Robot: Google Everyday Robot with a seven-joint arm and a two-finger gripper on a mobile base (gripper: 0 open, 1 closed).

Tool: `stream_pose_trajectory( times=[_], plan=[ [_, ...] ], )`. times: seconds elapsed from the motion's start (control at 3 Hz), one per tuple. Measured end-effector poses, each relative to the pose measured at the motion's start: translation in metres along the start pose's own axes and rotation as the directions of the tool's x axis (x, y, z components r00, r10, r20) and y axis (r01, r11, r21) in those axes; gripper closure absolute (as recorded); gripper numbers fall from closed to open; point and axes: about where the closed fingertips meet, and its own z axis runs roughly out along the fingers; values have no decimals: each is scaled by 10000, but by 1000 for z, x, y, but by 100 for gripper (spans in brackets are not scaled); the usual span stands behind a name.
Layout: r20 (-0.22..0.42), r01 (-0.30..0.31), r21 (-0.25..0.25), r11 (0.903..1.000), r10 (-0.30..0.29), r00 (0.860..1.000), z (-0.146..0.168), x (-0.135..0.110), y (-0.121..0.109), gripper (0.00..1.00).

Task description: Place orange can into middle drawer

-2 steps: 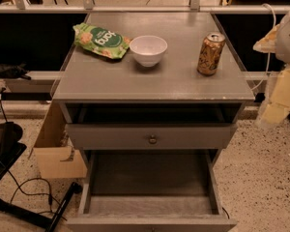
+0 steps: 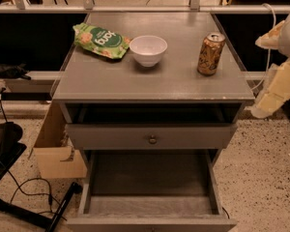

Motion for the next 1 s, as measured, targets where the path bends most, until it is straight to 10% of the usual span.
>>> stream_pose_trajectory(
  times=[0.33, 1.0],
  plan=[
    [1555, -510, 206, 9985, 472, 9867, 20, 2, -39, 0],
    [5044, -1320, 885, 9873, 698, 8606, 71, 20, -118, 0]
  ],
)
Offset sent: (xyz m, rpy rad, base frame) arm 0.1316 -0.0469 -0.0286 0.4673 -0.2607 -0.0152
